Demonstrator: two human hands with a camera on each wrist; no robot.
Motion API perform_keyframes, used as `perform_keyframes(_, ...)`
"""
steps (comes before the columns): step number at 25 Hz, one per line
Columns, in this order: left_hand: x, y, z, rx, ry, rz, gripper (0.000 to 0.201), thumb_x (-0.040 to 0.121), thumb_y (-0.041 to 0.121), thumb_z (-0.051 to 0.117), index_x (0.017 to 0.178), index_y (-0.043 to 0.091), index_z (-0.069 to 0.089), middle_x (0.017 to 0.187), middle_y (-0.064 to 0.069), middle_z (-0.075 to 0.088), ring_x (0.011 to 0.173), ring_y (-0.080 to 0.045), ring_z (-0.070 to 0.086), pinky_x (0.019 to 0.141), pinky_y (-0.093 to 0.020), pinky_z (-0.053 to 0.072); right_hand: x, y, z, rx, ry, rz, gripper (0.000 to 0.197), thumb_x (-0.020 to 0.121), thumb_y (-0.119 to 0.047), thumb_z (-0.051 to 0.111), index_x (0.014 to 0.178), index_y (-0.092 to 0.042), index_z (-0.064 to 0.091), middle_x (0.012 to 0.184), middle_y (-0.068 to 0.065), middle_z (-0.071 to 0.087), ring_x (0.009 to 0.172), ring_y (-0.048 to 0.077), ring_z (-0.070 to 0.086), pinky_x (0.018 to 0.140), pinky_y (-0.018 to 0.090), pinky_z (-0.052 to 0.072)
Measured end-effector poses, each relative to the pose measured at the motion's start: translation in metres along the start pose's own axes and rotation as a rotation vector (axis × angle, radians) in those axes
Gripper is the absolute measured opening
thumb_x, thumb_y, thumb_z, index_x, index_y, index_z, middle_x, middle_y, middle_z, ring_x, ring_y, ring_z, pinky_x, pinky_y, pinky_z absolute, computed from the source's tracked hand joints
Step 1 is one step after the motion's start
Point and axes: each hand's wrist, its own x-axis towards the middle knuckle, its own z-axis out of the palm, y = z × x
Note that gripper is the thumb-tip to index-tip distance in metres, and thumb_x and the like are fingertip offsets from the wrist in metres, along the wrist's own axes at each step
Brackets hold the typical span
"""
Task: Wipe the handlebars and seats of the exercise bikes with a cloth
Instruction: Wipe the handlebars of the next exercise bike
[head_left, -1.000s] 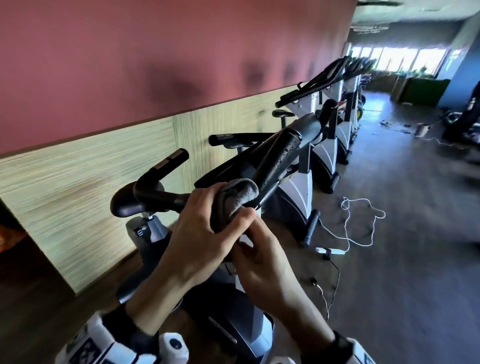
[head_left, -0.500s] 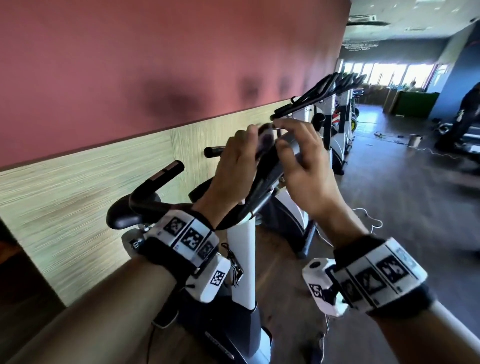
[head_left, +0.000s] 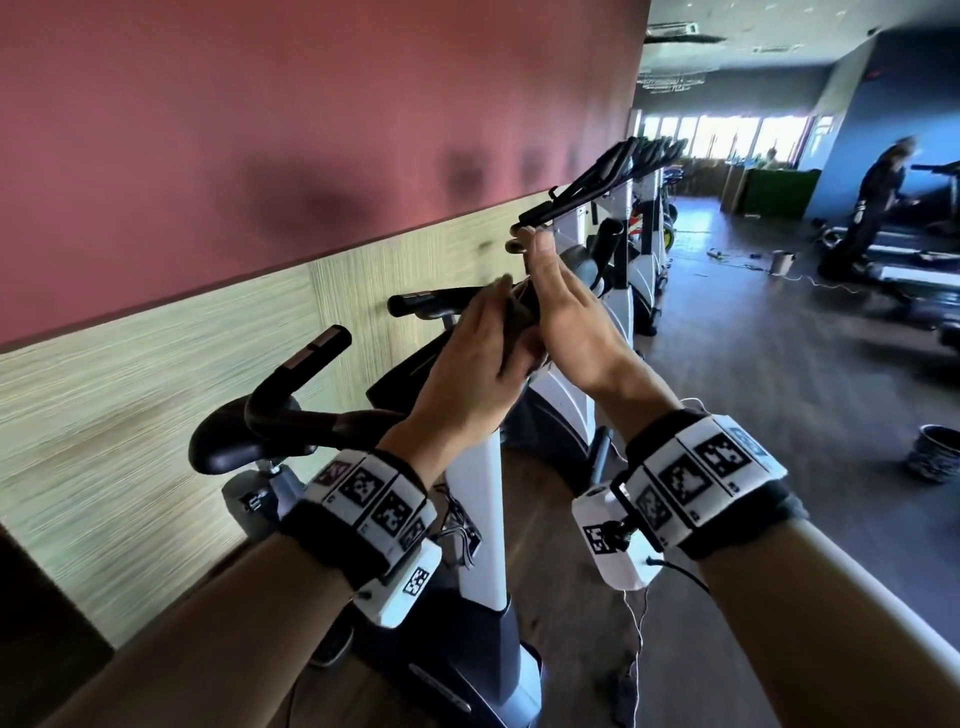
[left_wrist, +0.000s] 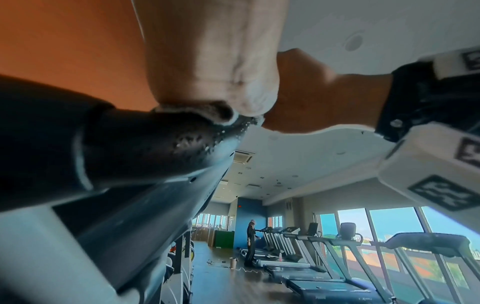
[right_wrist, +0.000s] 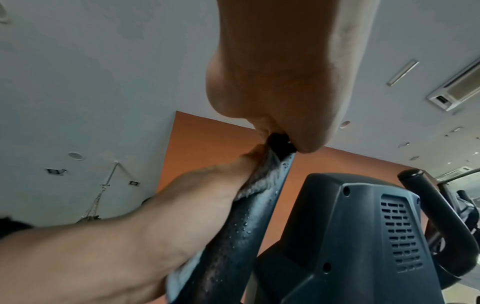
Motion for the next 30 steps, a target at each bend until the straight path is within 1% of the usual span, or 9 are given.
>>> perform_keyframes(2, 0.009, 0.005, 0.003, -0.022, 0.041, 0.064, 0.063, 0.101, 0.041, 0.047, 0.154, 0.008, 0.035, 0.144, -0.007, 0.051, 0.133, -0.019, 0.051, 0.105, -0.040, 0.048, 0.005, 0.005, 0.000, 0.023, 0.012, 0.024, 0.103, 0.081, -0.087, 0.020, 0.161, -0.023, 0.028, 0.167, -0.008, 0.027, 0.154, 0.002, 0.016, 0.129, 0.037, 0.011)
perform_keyframes(5, -0.006, 0.002, 0.001, -0.013, 0.032, 0.038, 0.065, 0.101, 0.028, 0.058, 0.155, 0.006, 0.031, 0.145, -0.009, 0.051, 0.131, -0.019, 0.052, 0.105, -0.029, 0.045, 0.007, 0.008, -0.005, 0.002, 0.003, 0.038, 0.097, 0.085, -0.088, 0.017, 0.159, -0.027, 0.034, 0.158, -0.010, 0.041, 0.153, 0.008, 0.023, 0.128, 0.042, 0.016)
perform_keyframes(8, -0.024, -0.004, -0.002, 0.065, 0.005, 0.074, 0.070, 0.099, 0.026, 0.060, 0.156, 0.002, 0.026, 0.150, -0.014, 0.045, 0.136, -0.022, 0.047, 0.110, -0.018, 0.035, 0.004, 0.007, -0.008, 0.009, -0.028, 0.032, 0.094, 0.087, -0.084, 0.015, 0.161, -0.027, 0.030, 0.166, -0.013, 0.028, 0.153, 0.000, 0.017, 0.129, 0.039, 0.012)
perform_keyframes(13, 0.013, 0.011, 0.008, 0.071, 0.079, 0.019, 0.072, 0.095, 0.038, 0.056, 0.154, 0.003, 0.033, 0.134, -0.012, 0.057, 0.122, -0.028, 0.058, 0.092, -0.042, 0.053, 0.006, 0.000, -0.012, 0.118, -0.052, 0.112, 0.093, 0.086, -0.084, 0.014, 0.159, -0.030, 0.035, 0.164, -0.007, 0.034, 0.152, 0.008, 0.026, 0.128, 0.047, 0.017)
perform_keyframes(15, 0.015, 0.012, 0.010, 0.081, 0.095, 0.037, 0.070, 0.096, 0.031, 0.061, 0.153, 0.001, 0.033, 0.132, -0.013, 0.056, 0.121, -0.028, 0.057, 0.089, -0.041, 0.053, 0.006, 0.000, -0.010, 0.112, -0.034, 0.107, 0.092, 0.087, -0.083, 0.015, 0.157, -0.028, 0.039, 0.162, -0.006, 0.038, 0.150, 0.007, 0.030, 0.128, 0.044, 0.019)
perform_keyframes(19, -0.017, 0.001, 0.007, 0.126, 0.094, 0.091, 0.071, 0.097, 0.029, 0.059, 0.154, -0.001, 0.029, 0.145, -0.017, 0.048, 0.132, -0.028, 0.052, 0.102, -0.037, 0.051, 0.001, -0.002, -0.007, -0.060, -0.019, 0.090, 0.094, 0.086, -0.086, 0.016, 0.159, -0.030, 0.034, 0.165, -0.003, 0.033, 0.153, 0.010, 0.026, 0.127, 0.046, 0.021)
perform_keyframes(22, -0.004, 0.004, 0.007, 0.130, 0.081, 0.033, 0.062, 0.096, 0.039, 0.055, 0.147, 0.006, 0.040, 0.132, -0.011, 0.055, 0.119, -0.028, 0.059, 0.090, -0.043, 0.055, 0.000, -0.006, -0.007, -0.170, -0.002, 0.102, 0.088, 0.093, -0.082, 0.014, 0.159, -0.027, 0.033, 0.167, -0.002, 0.028, 0.154, 0.010, 0.021, 0.129, 0.042, 0.015)
perform_keyframes(25, 0.027, 0.007, 0.012, 0.152, 0.102, 0.078, 0.053, 0.092, 0.027, 0.056, 0.140, 0.005, 0.048, 0.120, -0.011, 0.061, 0.109, -0.030, 0.062, 0.083, -0.048, 0.055, -0.001, -0.008, -0.006, -0.187, -0.001, 0.088, 0.084, 0.096, -0.078, 0.014, 0.160, -0.026, 0.031, 0.167, -0.004, 0.027, 0.154, 0.008, 0.019, 0.129, 0.041, 0.013)
perform_keyframes(30, -0.016, 0.006, 0.011, 0.207, 0.146, 0.084, 0.064, 0.094, 0.036, 0.056, 0.147, 0.003, 0.040, 0.135, -0.015, 0.056, 0.120, -0.030, 0.060, 0.086, -0.040, 0.057, -0.005, -0.010, -0.006, -0.203, -0.005, 0.087, 0.076, 0.101, -0.070, 0.016, 0.161, -0.026, 0.028, 0.168, -0.003, 0.024, 0.155, 0.010, 0.016, 0.129, 0.041, 0.011)
